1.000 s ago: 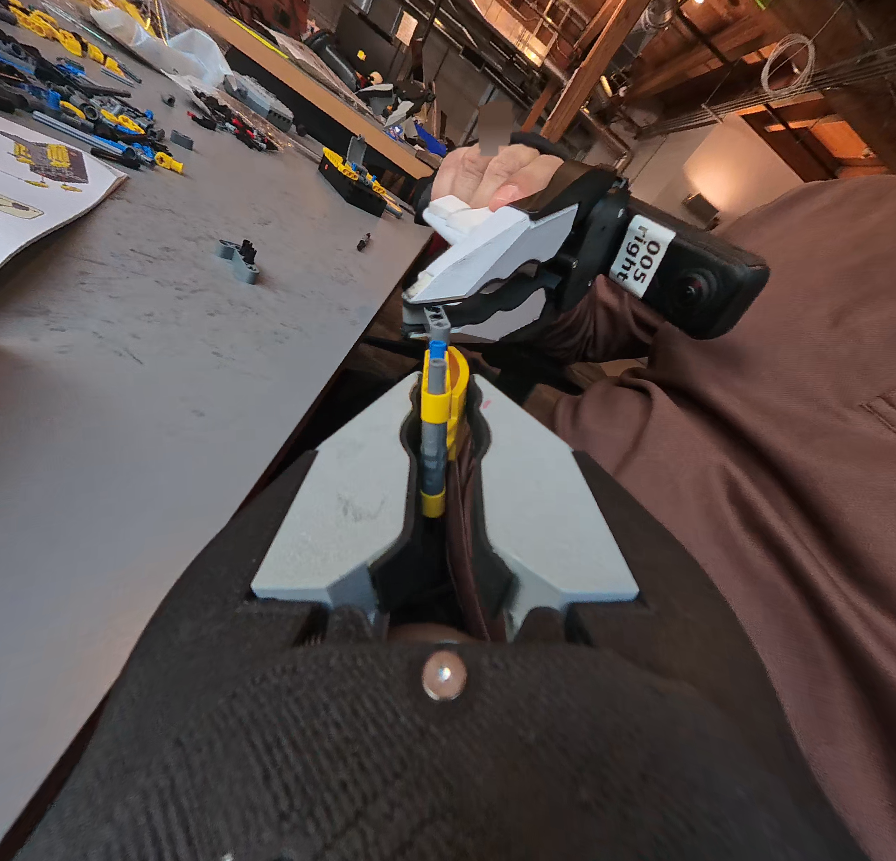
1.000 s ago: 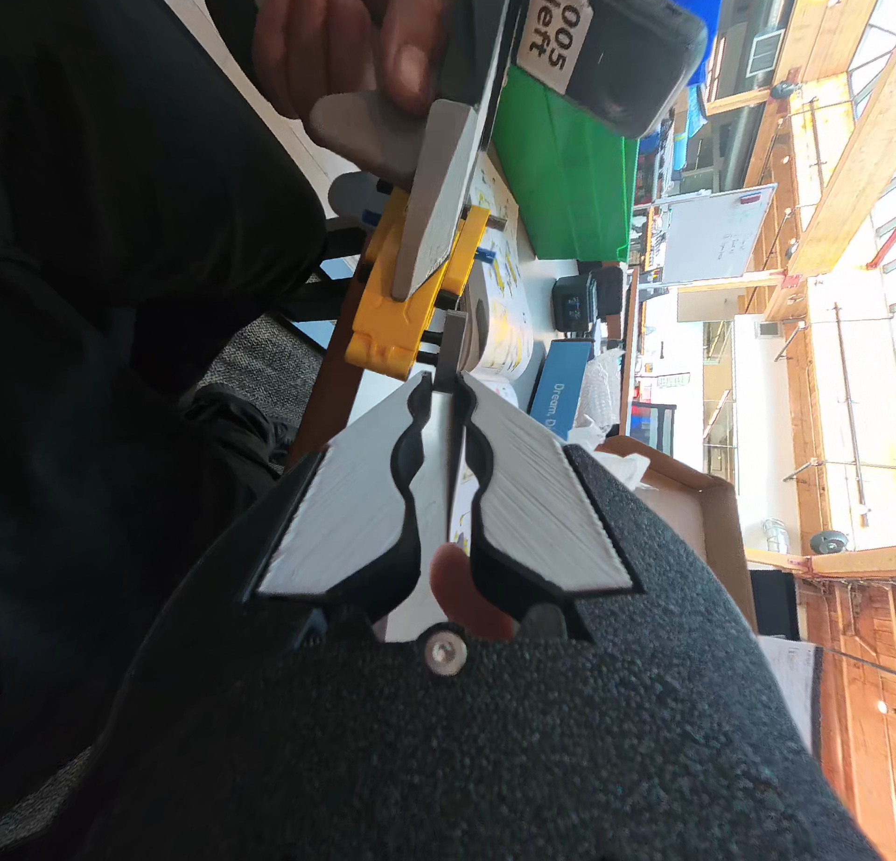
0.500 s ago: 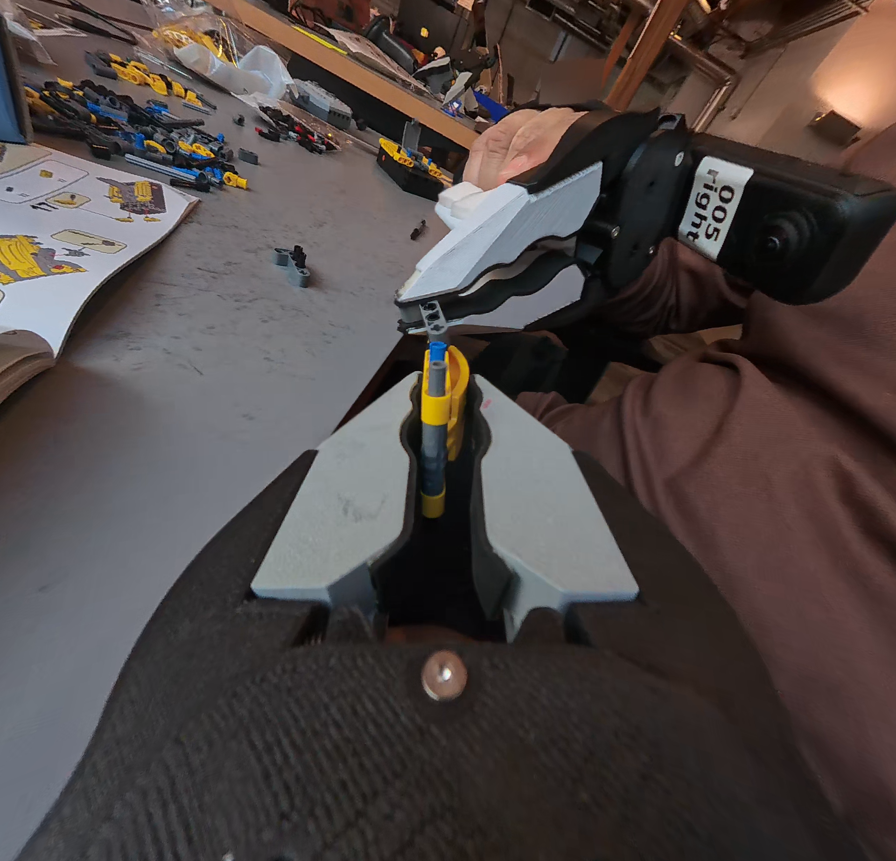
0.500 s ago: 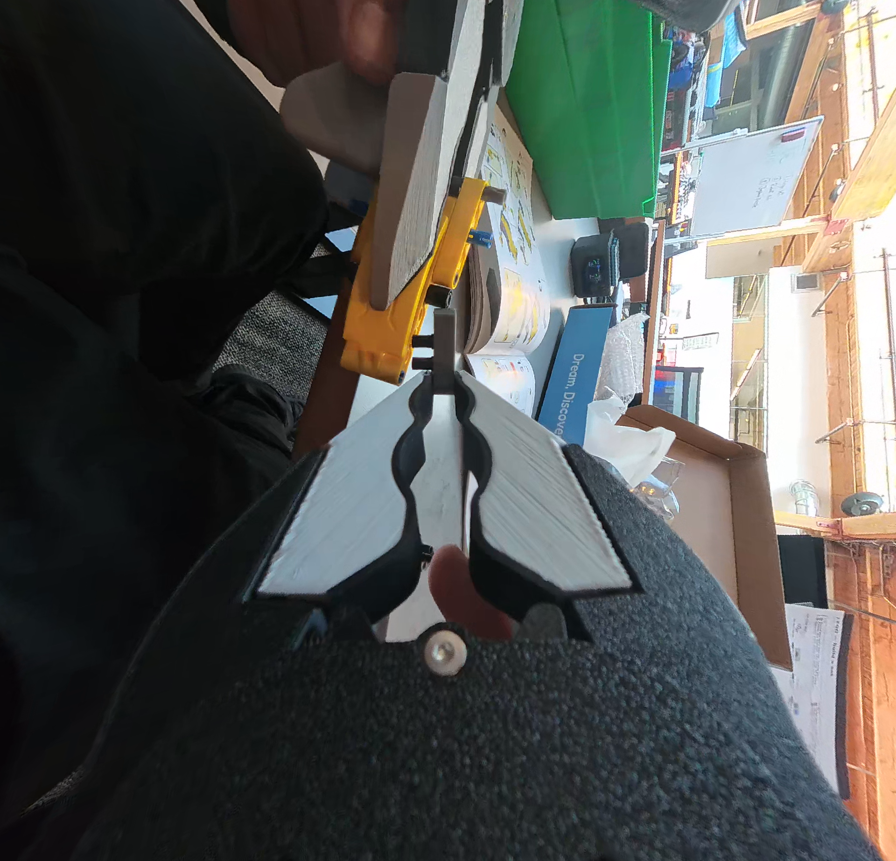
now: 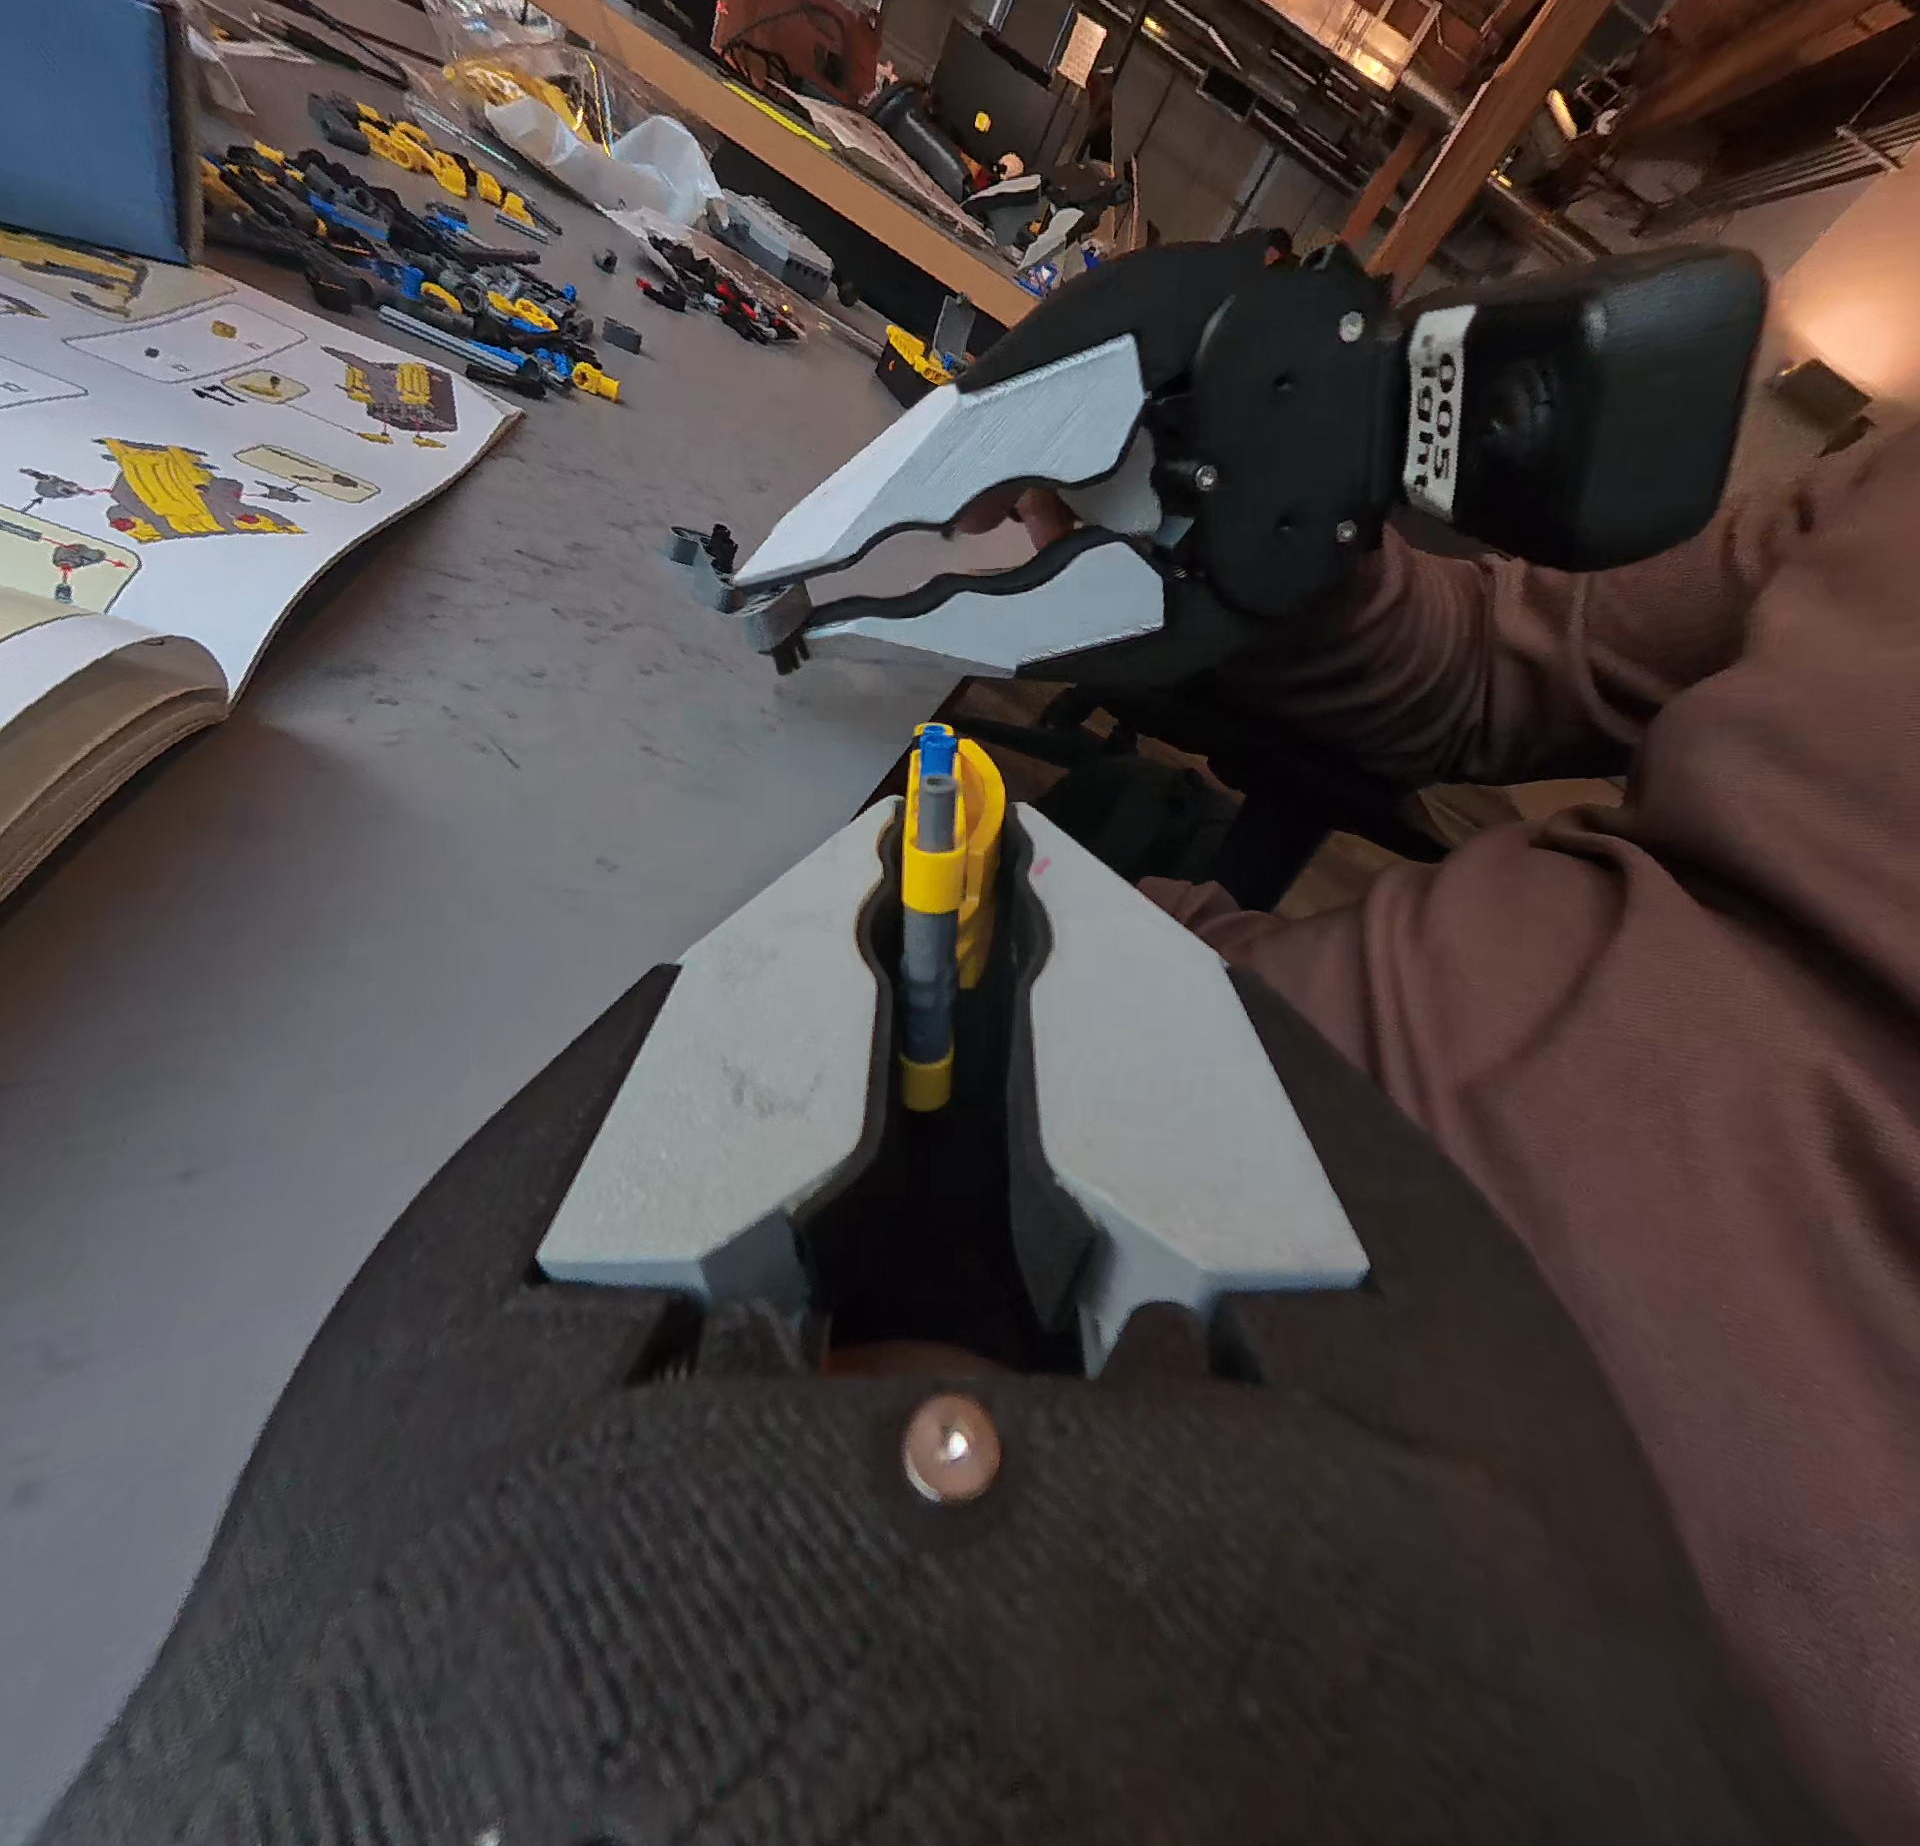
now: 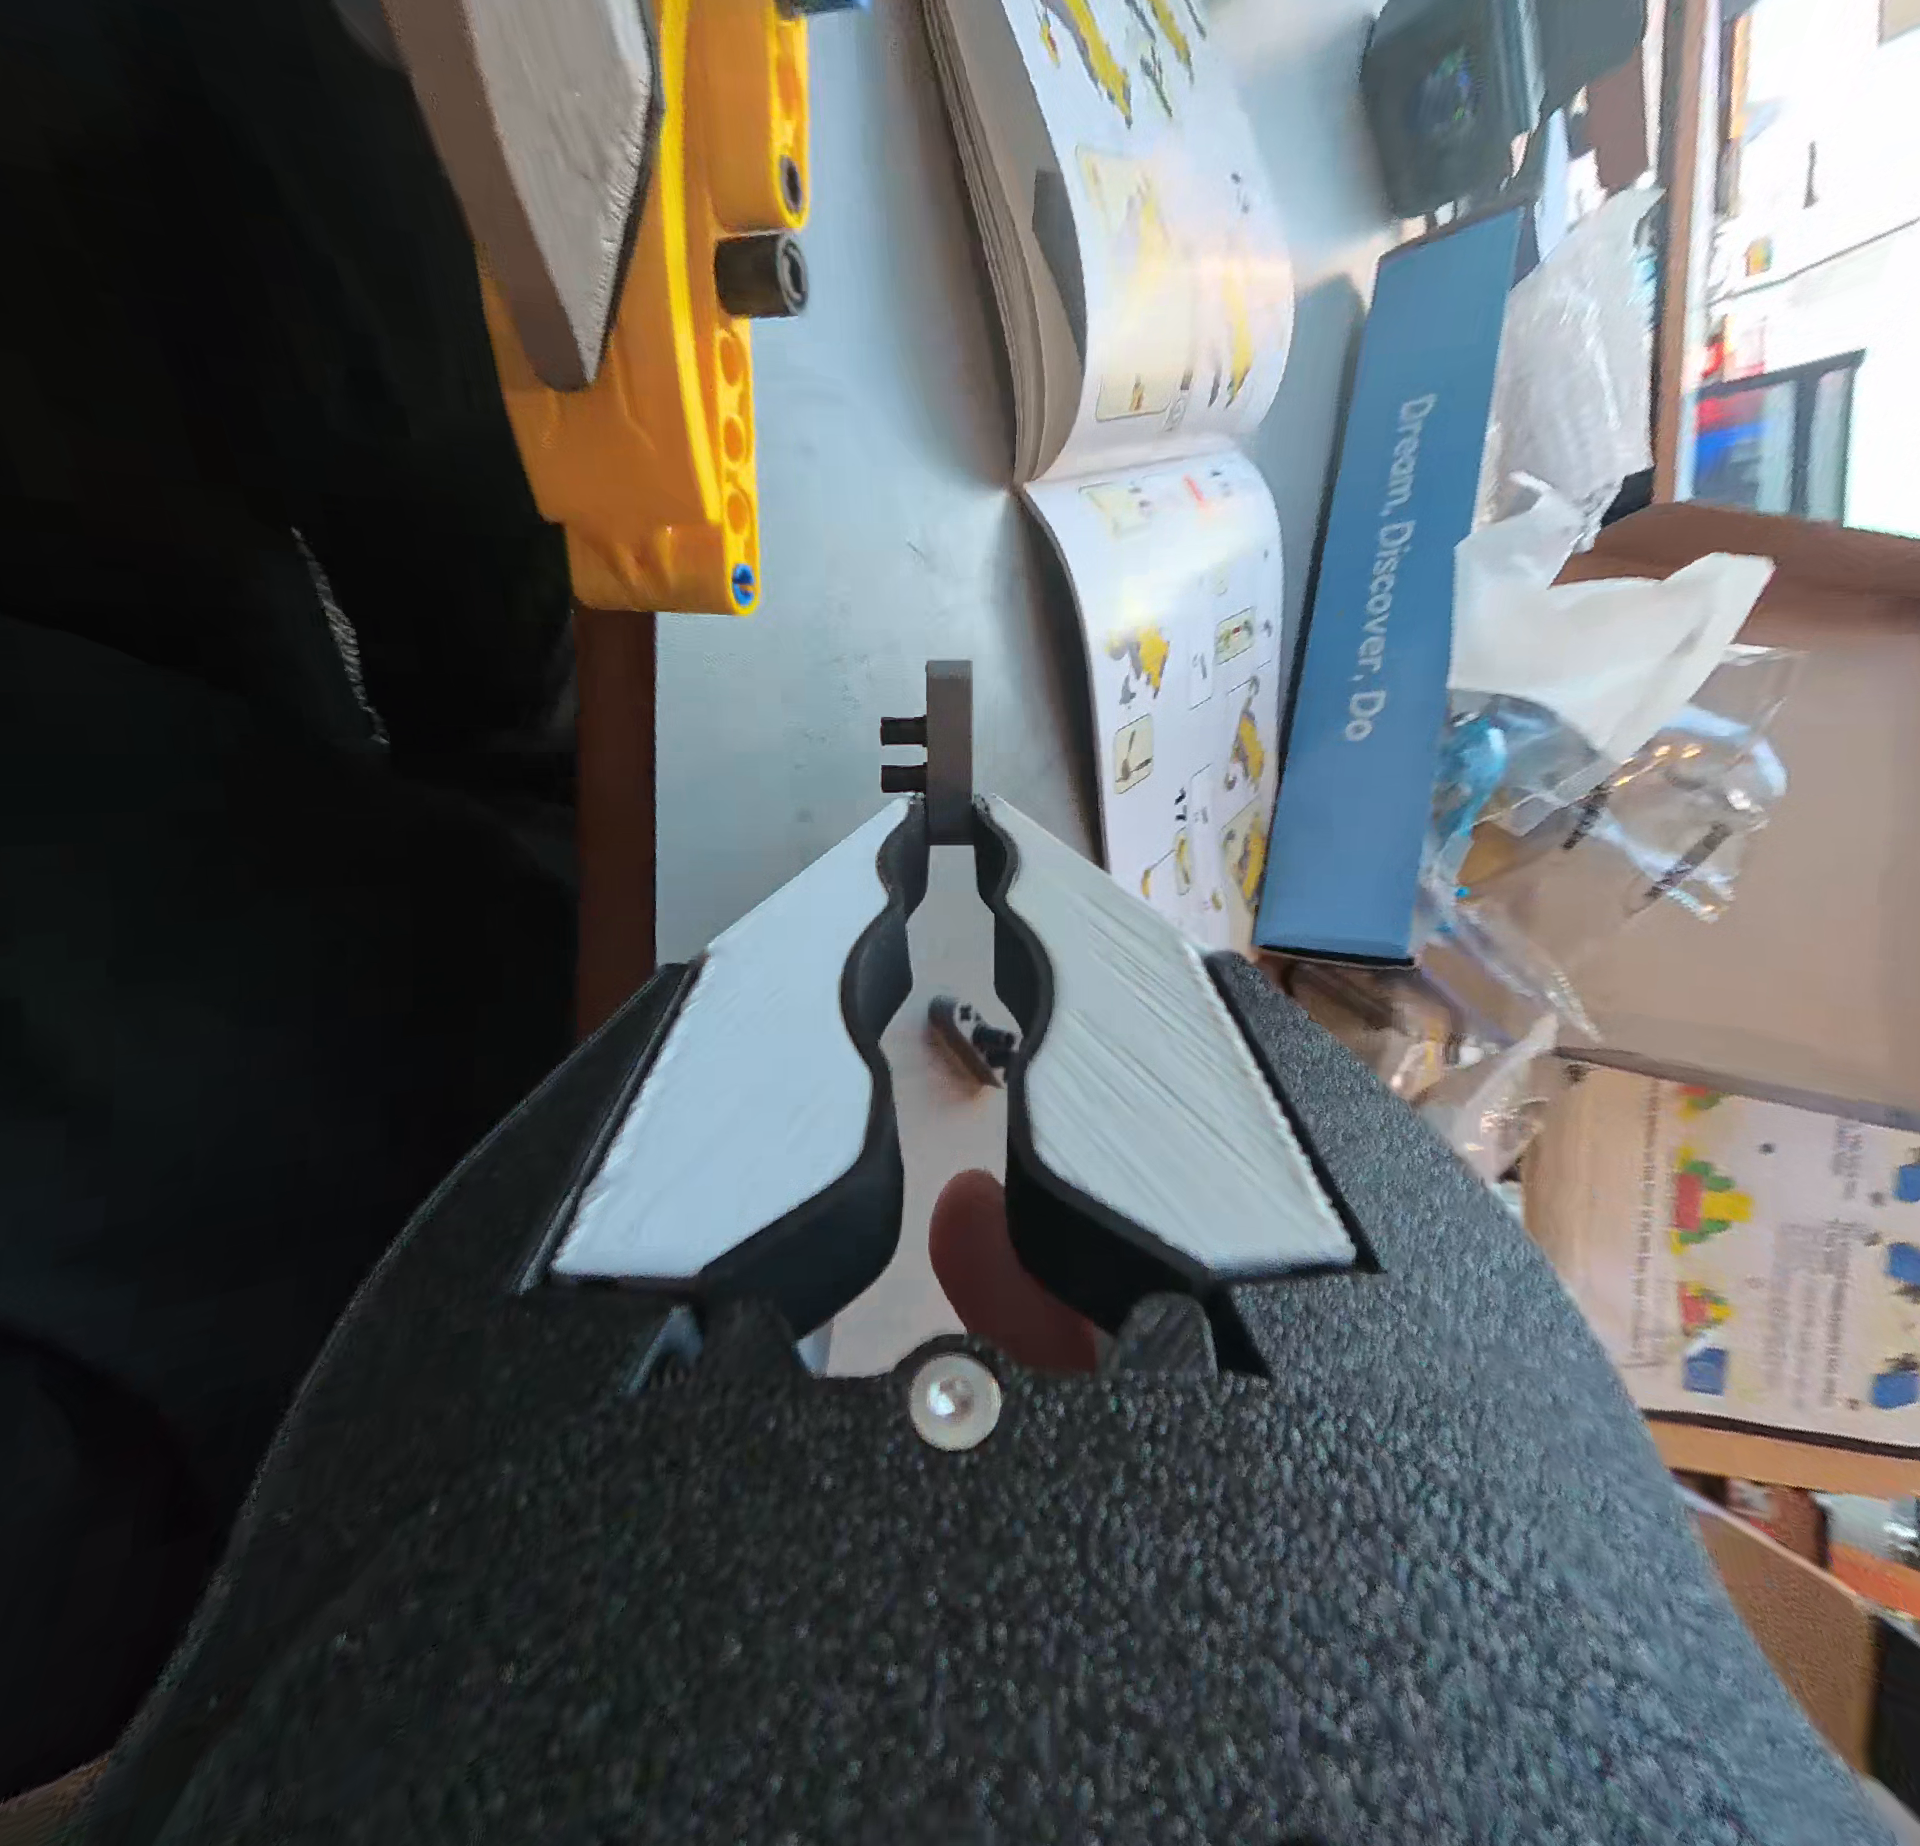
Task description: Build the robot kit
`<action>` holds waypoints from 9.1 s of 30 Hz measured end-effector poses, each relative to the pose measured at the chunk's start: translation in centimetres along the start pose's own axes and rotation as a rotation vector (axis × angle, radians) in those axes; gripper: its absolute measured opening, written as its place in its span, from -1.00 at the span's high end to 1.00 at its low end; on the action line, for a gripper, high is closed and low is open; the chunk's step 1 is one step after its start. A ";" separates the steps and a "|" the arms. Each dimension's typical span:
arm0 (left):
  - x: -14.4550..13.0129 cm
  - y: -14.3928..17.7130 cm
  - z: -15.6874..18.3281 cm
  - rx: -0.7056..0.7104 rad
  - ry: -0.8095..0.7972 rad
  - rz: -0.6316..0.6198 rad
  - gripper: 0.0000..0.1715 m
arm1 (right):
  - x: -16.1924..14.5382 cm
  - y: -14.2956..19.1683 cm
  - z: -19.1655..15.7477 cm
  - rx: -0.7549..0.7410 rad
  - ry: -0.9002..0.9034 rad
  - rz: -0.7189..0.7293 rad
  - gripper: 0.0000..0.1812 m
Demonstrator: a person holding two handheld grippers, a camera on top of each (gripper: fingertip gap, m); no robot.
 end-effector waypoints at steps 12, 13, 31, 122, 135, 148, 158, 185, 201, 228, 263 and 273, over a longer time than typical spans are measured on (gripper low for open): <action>-0.5 -0.2 -0.4 0.009 0.034 -0.027 0.84 | -1.3 -1.0 -0.9 0.246 -0.382 0.072 0.91; -0.5 -0.2 -0.4 0.007 0.036 -0.027 0.85 | -1.4 -1.1 -0.9 0.253 -0.396 0.079 0.90; -0.5 -0.1 -0.3 -0.028 0.084 -0.025 0.85 | -1.9 -0.6 -0.1 0.410 -0.657 0.199 0.60; 0.4 -0.3 2.0 -0.015 -0.235 0.043 0.84 | 4.5 3.8 -1.3 0.487 -0.456 0.683 0.85; 1.1 0.4 1.0 0.036 -0.193 0.081 0.80 | 3.2 3.2 -1.0 0.525 -0.511 0.647 0.88; 0.7 0.0 0.6 0.066 -0.218 0.074 0.80 | 2.6 3.2 -1.1 0.577 -0.528 0.624 0.88; 0.8 -0.2 1.0 0.090 -0.234 0.068 0.70 | 2.4 3.2 -1.2 0.576 -0.511 0.599 0.89; 0.6 0.0 0.8 0.103 -0.259 0.041 0.80 | 2.4 3.4 -1.3 0.592 -0.505 0.607 0.89; 1.1 0.6 -0.4 0.191 -0.297 0.026 0.86 | -1.7 1.6 2.7 0.389 -0.738 0.495 0.78; 1.9 0.5 -2.8 0.341 -0.331 -0.092 0.85 | -0.1 0.6 2.2 0.027 -0.252 0.458 0.92; 0.4 2.7 -0.7 -0.043 -0.233 -0.158 0.86 | 5.6 2.4 -0.5 -0.142 0.127 0.524 0.92; 1.2 3.2 0.4 -0.113 -0.228 -0.101 0.86 | 6.0 4.0 -0.2 -0.229 0.248 0.490 0.92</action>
Point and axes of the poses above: each gripper's, where its closed fingertips meet, y back along the fingers, x out of its top, z = x × y across the jaws, the point moved 3 cm from there along y, back along the fingers, and after that the axes turned 10 degrees about y, right-handed, at the moved point
